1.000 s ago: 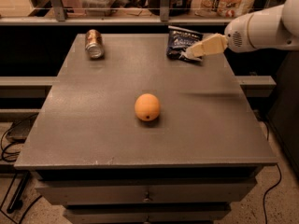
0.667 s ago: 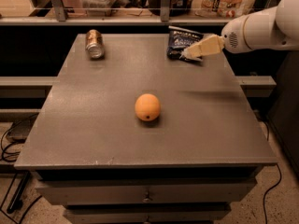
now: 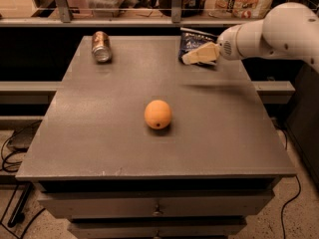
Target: Pick blue chip bag
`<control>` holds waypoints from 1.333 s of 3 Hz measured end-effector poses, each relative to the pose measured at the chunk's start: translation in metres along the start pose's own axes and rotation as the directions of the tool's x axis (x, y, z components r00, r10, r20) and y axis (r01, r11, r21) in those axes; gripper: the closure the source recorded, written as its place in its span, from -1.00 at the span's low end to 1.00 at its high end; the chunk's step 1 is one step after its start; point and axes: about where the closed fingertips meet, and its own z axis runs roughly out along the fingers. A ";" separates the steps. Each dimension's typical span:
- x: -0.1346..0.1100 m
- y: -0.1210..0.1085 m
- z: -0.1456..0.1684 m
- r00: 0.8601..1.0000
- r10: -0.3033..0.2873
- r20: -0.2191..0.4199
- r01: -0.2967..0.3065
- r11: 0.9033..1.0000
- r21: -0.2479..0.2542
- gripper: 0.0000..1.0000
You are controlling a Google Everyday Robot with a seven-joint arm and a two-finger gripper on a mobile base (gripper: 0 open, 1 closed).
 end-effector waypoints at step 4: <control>0.014 -0.039 0.070 0.996 0.091 0.015 -0.091 0.996 0.003 -0.24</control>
Offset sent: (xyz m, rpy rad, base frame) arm 0.0782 0.0047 -0.0679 0.0906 0.0756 -0.0526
